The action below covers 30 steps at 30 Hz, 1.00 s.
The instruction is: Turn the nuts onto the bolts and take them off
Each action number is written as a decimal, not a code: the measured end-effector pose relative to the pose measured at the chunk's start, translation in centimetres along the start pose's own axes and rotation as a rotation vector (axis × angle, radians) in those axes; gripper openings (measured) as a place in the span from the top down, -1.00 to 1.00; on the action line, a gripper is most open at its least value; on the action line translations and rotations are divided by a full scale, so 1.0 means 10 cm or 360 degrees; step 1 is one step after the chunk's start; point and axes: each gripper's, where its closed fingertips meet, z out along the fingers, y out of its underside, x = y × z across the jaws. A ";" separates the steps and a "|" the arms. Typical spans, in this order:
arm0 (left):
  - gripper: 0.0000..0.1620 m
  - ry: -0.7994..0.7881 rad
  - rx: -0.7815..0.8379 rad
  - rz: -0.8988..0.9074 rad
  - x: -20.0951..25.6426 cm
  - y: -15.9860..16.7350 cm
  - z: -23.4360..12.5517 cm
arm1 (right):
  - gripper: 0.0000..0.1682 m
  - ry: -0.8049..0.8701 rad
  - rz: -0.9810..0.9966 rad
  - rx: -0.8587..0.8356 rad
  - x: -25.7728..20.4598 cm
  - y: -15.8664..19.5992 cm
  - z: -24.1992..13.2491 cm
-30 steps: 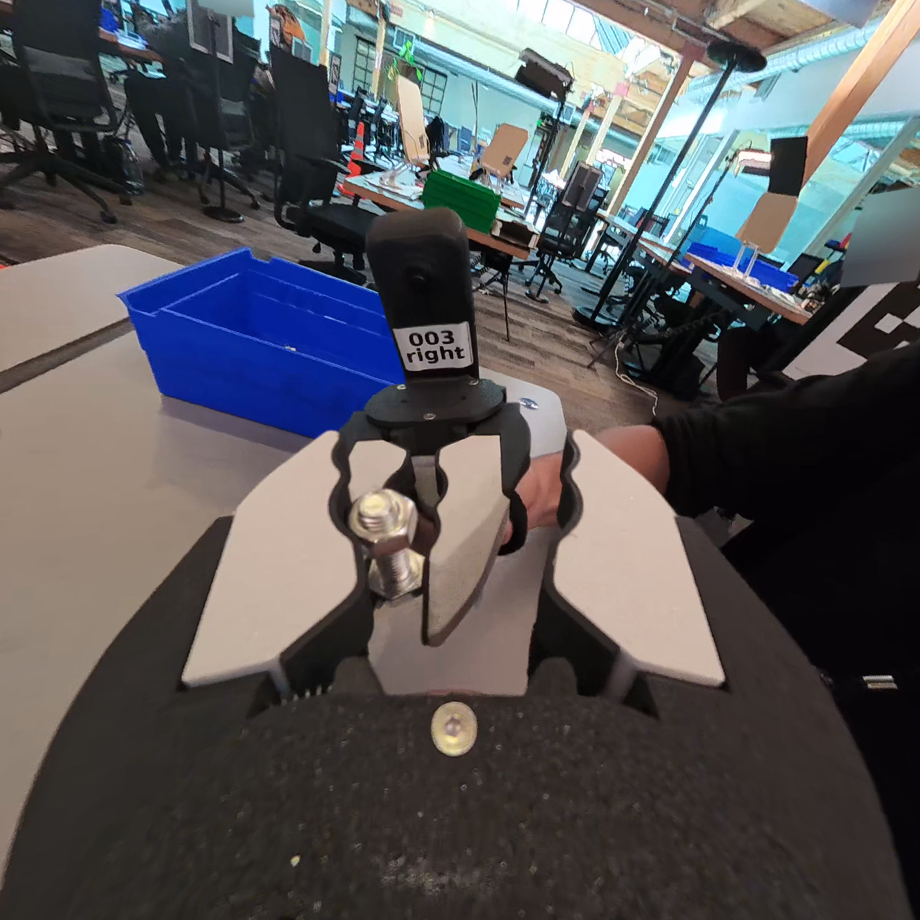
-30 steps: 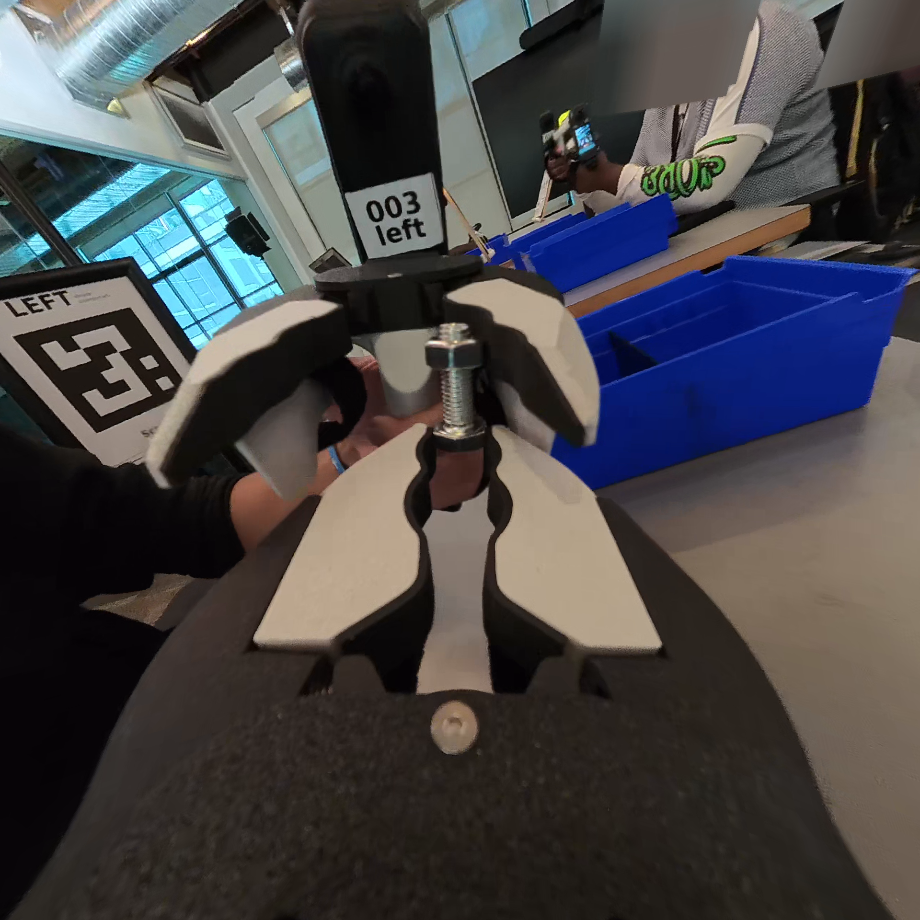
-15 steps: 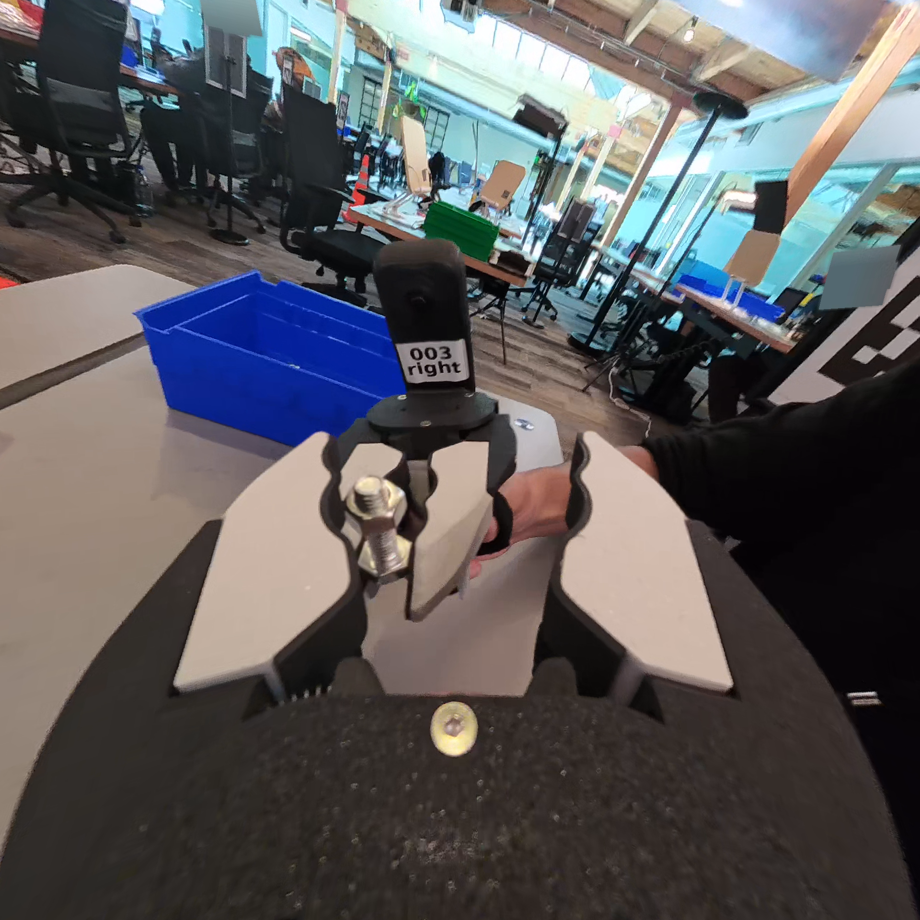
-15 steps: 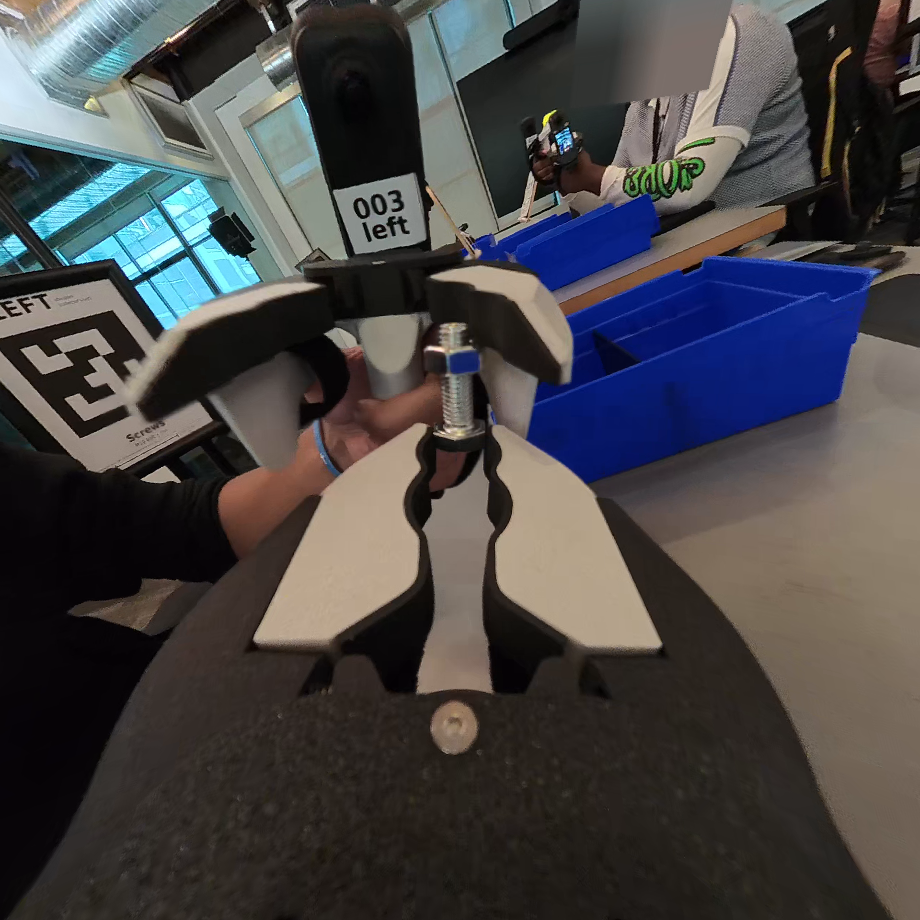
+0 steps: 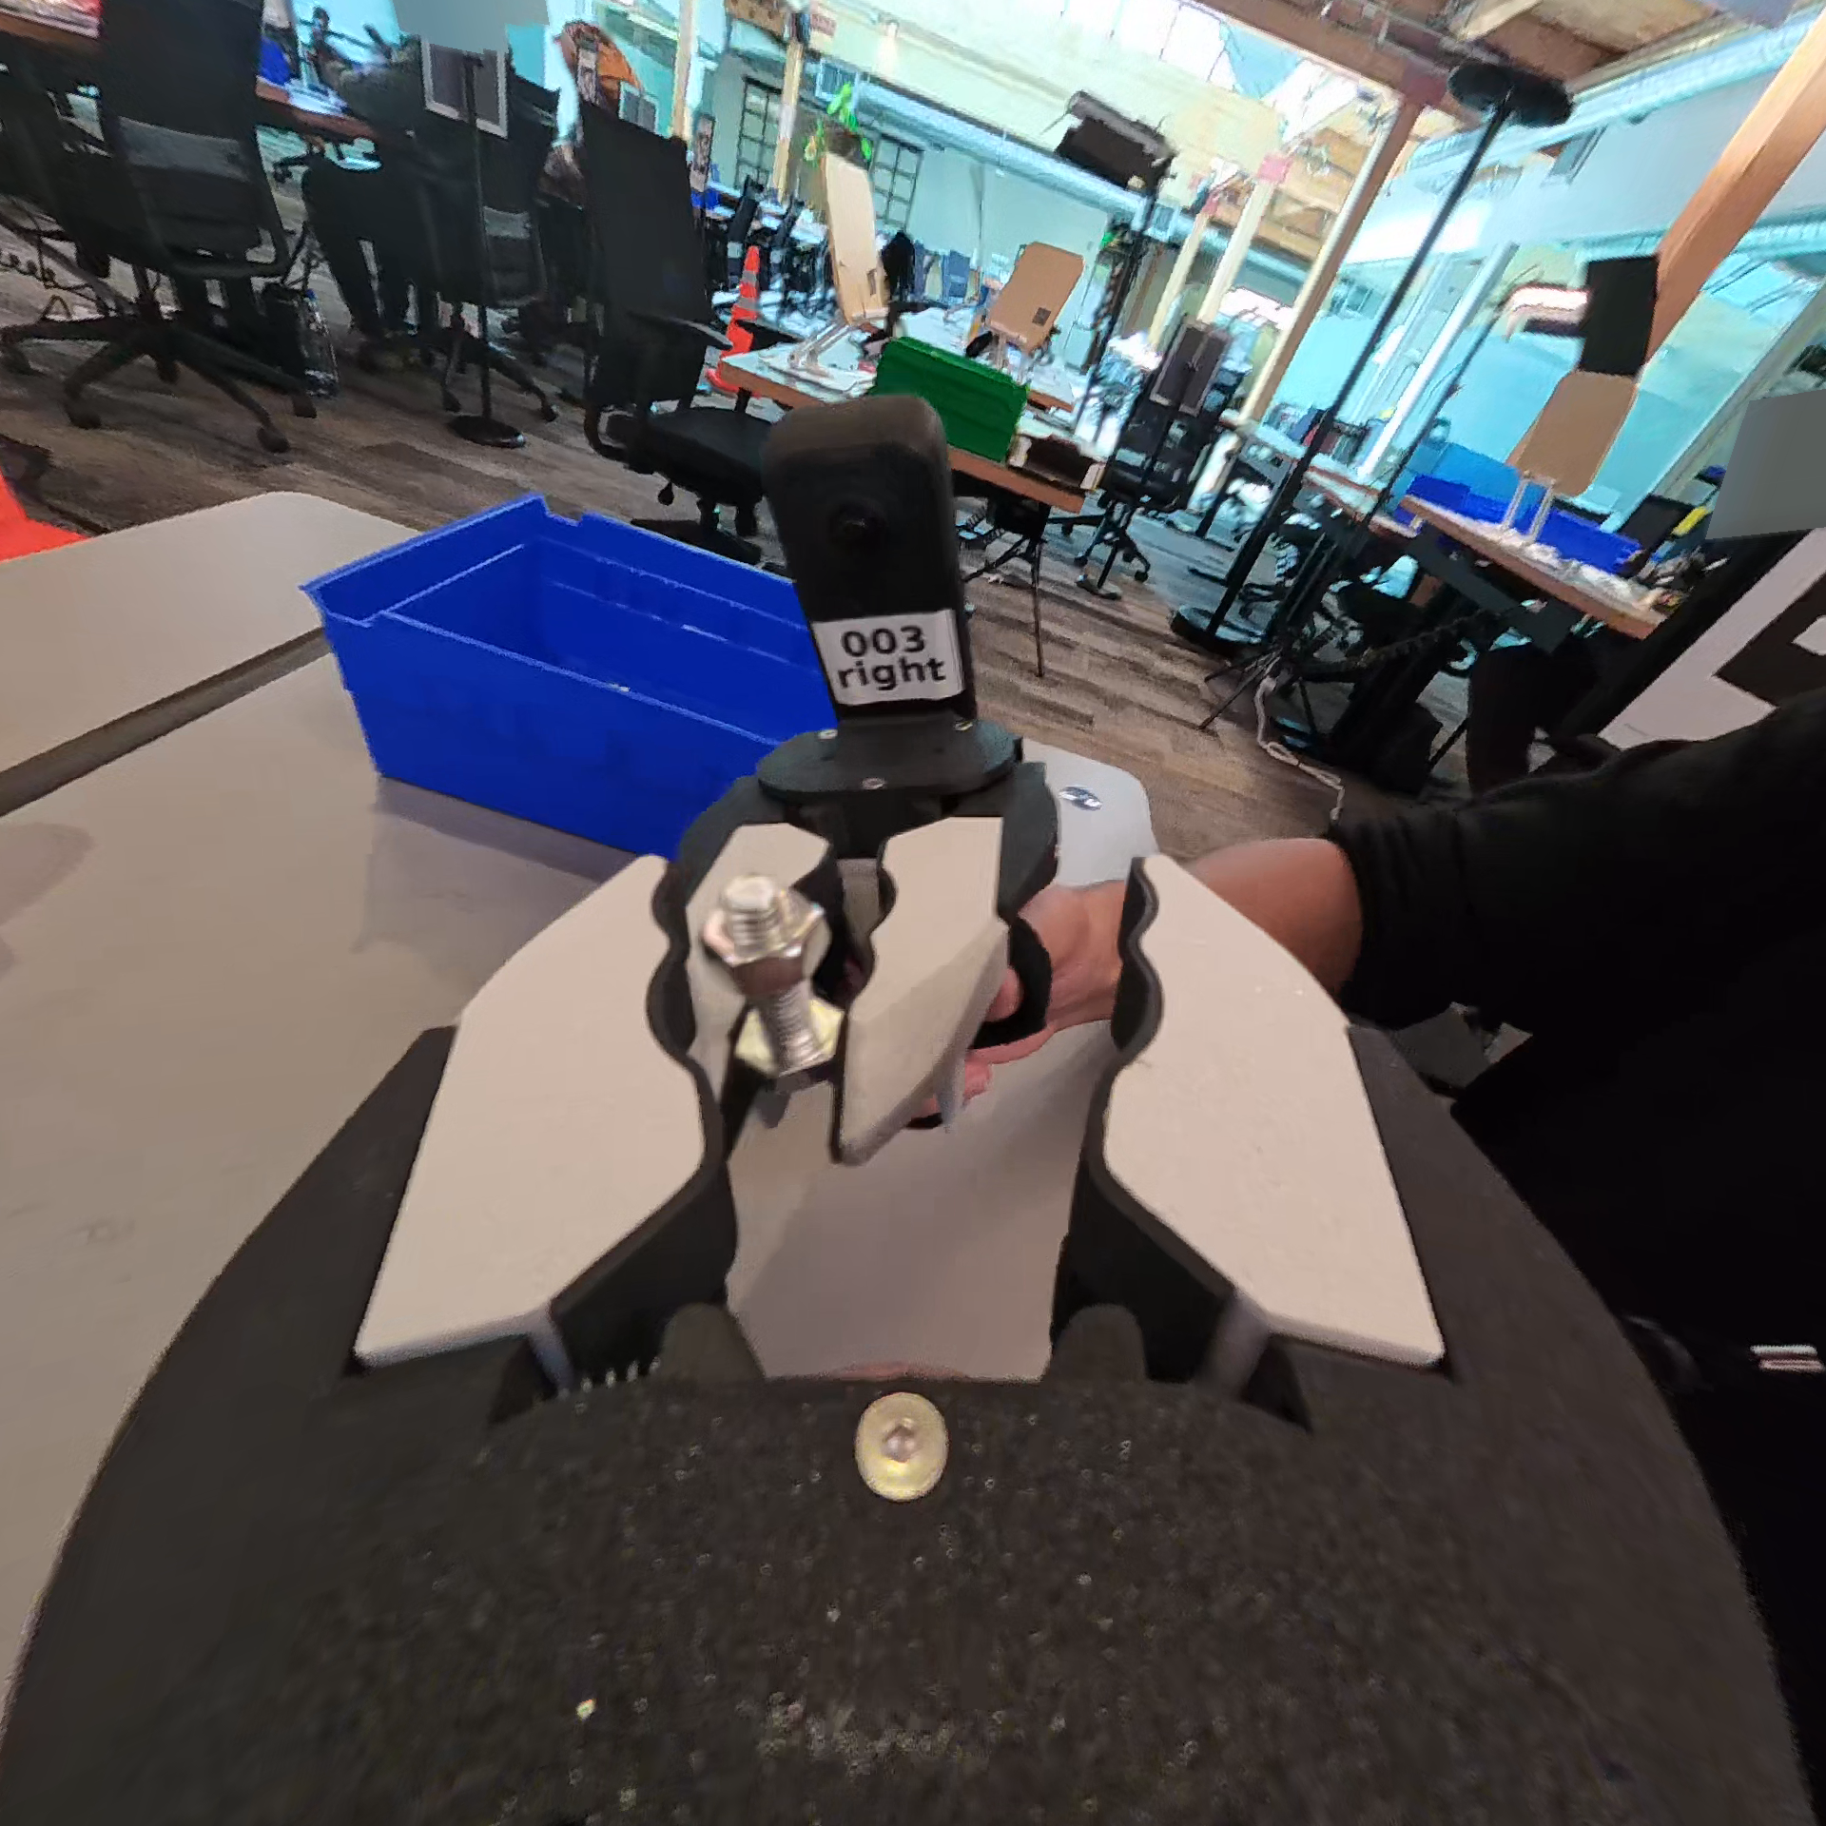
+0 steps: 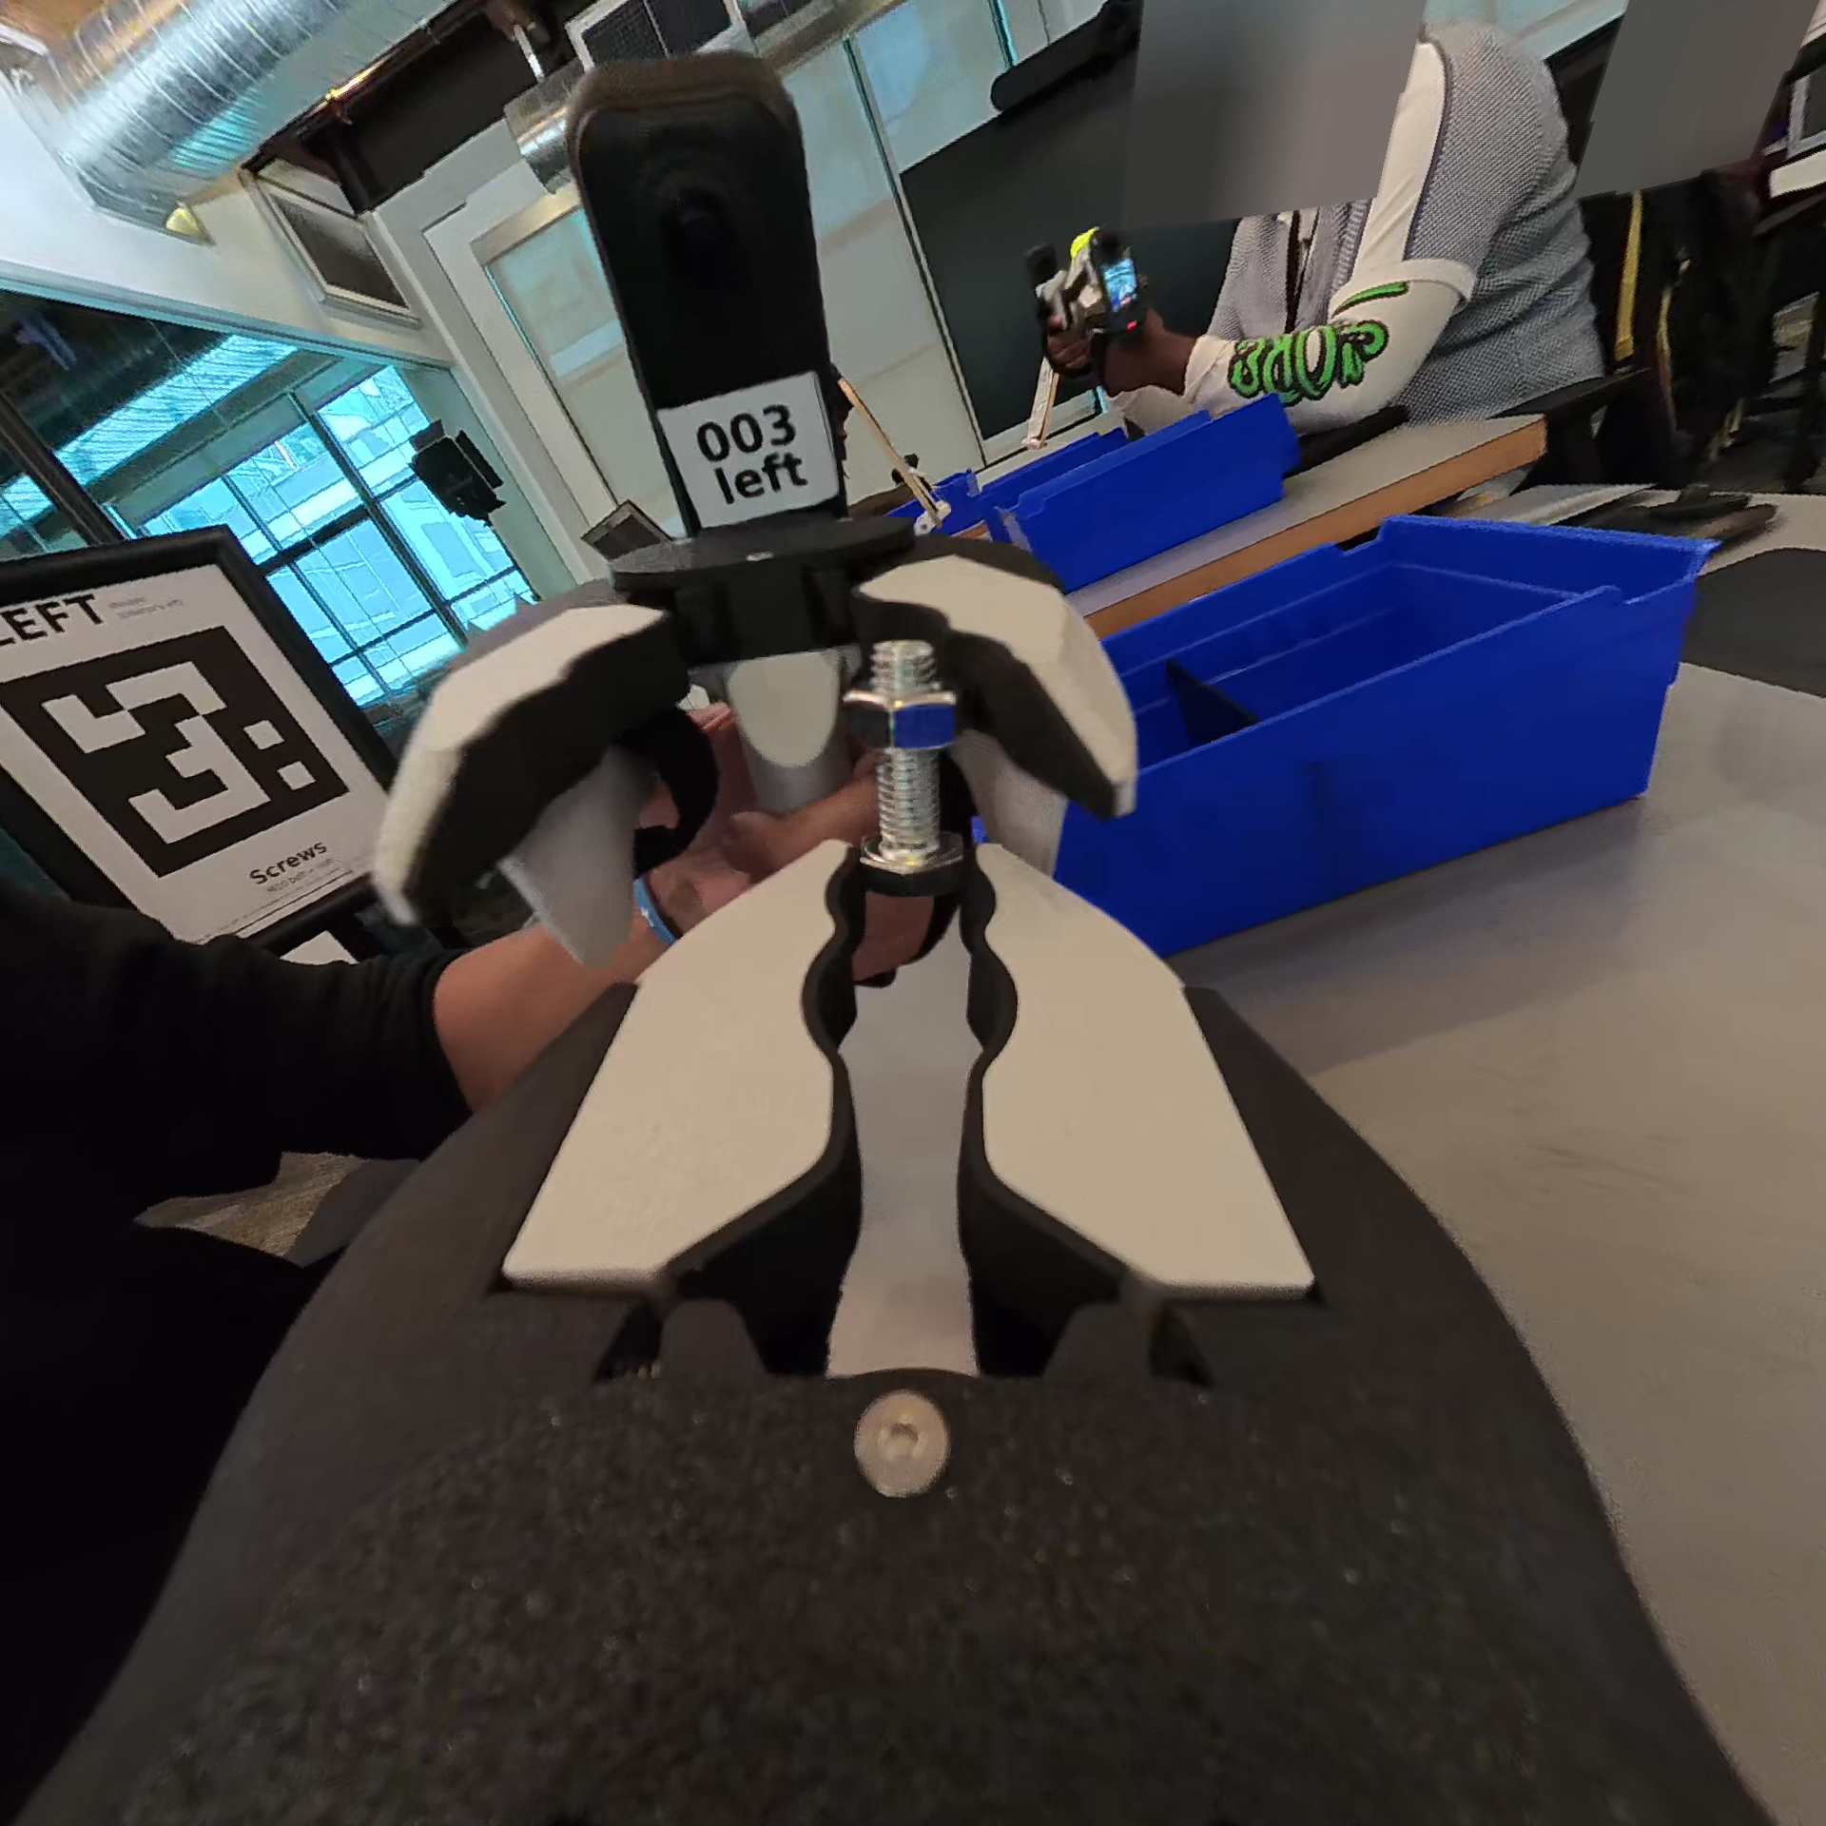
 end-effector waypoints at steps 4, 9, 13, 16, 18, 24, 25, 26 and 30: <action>-0.02 -0.0134 0.0178 -0.0086 -0.22 -0.17 -0.35 | 0.78 0.0038 0.0003 0.0022 0.06 -0.04 -0.08; -0.04 -0.0703 0.0416 -0.0301 -0.68 0.01 -0.89 | 0.79 0.0112 -0.0011 0.0052 0.18 -0.10 -0.23; -0.10 -0.1001 0.0391 -0.0220 -0.61 0.59 -1.07 | 0.79 0.0141 -0.0004 0.0058 0.23 -0.11 -0.29; -0.08 -0.1164 0.0423 -0.0088 -0.49 0.69 -1.18 | 0.79 0.0165 -0.0018 0.0049 0.24 -0.13 -0.30; -0.07 -0.1153 0.0473 -0.0069 -0.38 0.63 -1.16 | 0.79 0.0221 -0.0108 0.0020 0.21 -0.25 -0.36; -0.04 -0.1120 0.0283 0.0136 -0.24 0.70 -0.93 | 0.78 0.1123 -0.0253 -0.0063 0.49 -1.24 -1.77; -0.03 -0.1119 0.0236 0.0163 -0.23 0.74 -0.89 | 0.78 0.1312 -0.0187 -0.0152 0.61 -1.22 -2.14; -0.02 -0.1112 0.0202 0.0185 -0.22 0.77 -0.86 | 0.78 0.1523 -0.0109 -0.0264 0.78 -1.12 -2.52; -0.05 -0.0999 0.0191 0.0171 -0.16 0.78 -0.70 | 0.78 0.1983 0.0569 -0.0855 1.29 -0.11 -3.61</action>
